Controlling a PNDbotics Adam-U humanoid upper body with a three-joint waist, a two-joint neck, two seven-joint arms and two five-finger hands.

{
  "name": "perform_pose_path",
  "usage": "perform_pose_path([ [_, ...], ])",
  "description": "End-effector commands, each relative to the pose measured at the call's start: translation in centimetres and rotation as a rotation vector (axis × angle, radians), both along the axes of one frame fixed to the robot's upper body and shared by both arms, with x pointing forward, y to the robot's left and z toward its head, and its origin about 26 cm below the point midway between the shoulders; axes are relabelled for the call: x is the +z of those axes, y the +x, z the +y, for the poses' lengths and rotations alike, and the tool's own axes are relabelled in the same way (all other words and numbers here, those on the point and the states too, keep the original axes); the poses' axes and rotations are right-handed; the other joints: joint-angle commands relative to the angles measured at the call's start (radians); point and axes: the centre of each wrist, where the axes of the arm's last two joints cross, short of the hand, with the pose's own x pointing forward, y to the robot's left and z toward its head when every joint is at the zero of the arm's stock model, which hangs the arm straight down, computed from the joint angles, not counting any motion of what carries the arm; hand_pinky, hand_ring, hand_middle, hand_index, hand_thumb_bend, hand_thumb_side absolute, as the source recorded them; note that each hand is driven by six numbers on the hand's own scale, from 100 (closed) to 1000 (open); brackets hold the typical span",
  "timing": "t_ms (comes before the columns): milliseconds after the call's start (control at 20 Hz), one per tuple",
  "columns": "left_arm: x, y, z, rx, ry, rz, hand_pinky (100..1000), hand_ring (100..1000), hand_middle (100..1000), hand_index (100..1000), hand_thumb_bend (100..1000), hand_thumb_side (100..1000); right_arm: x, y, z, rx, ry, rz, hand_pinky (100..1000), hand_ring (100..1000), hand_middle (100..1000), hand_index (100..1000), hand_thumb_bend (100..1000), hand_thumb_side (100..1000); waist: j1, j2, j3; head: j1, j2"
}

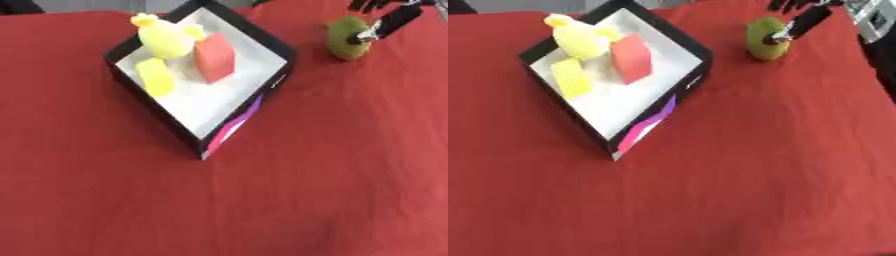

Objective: Pick up objects on the table and place them in the box.

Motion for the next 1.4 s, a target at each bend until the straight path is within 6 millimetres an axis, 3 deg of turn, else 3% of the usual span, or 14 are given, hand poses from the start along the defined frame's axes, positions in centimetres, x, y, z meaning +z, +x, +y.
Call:
perform_pose_path([
  [50,0.7,-0.2,0.3,0.000,0.003,-0.023,930,678,706,861,178,704,1.0,-0.6,-1.0,-0.041,-0.023,-0.033,922,890,874,906,446,457,0.014,0.003,0.004,-0.005,-0.014],
  [300,0.6,-0.3,0.3,-0.001,-0.004,-0.026,932,665,705,859,172,708,0.3,-0.6,-1.3,-0.056,-0.036,-0.024,914,886,863,899,456,438,0.019,0.014,0.011,-0.010,-0.021],
  [450,0.5,-0.3,0.3,0.000,-0.007,-0.023,933,663,704,858,168,711,0.1,-0.6,-1.4,-0.069,-0.039,-0.025,905,869,804,875,441,391,0.020,0.015,0.012,-0.013,-0.020],
  [600,0.4,-0.3,0.3,0.000,-0.008,-0.020,934,663,704,857,165,713,0.0,-0.5,-1.5,-0.078,-0.027,-0.039,892,834,678,784,390,262,0.021,0.014,0.011,-0.014,-0.019],
  [700,0.3,-0.4,0.4,0.002,-0.007,-0.016,934,662,704,856,162,714,0.1,-0.5,-1.2,-0.064,-0.004,-0.062,875,787,578,709,290,117,0.020,0.011,0.009,-0.012,-0.015],
  [750,0.3,-0.4,0.4,0.004,-0.008,-0.014,935,662,704,856,162,714,0.4,-0.5,-1.0,-0.050,0.010,-0.077,870,773,558,690,251,100,0.020,0.008,0.007,-0.010,-0.012],
  [1000,0.0,-0.5,0.7,0.013,-0.004,-0.002,936,662,703,855,159,716,2.3,-0.8,0.4,0.037,0.050,-0.160,840,678,463,577,129,100,0.010,-0.011,-0.003,-0.004,0.008],
  [1250,0.0,-0.5,0.8,0.016,0.007,0.001,937,663,702,854,158,713,4.5,-1.7,1.9,0.082,0.052,-0.275,821,641,432,541,128,100,-0.004,-0.038,-0.015,-0.005,0.031],
  [1400,-0.1,-0.6,0.9,0.023,0.018,0.005,937,664,701,855,157,708,5.7,-2.3,2.7,0.086,0.054,-0.342,812,640,427,538,180,100,-0.010,-0.057,-0.023,-0.001,0.049],
])
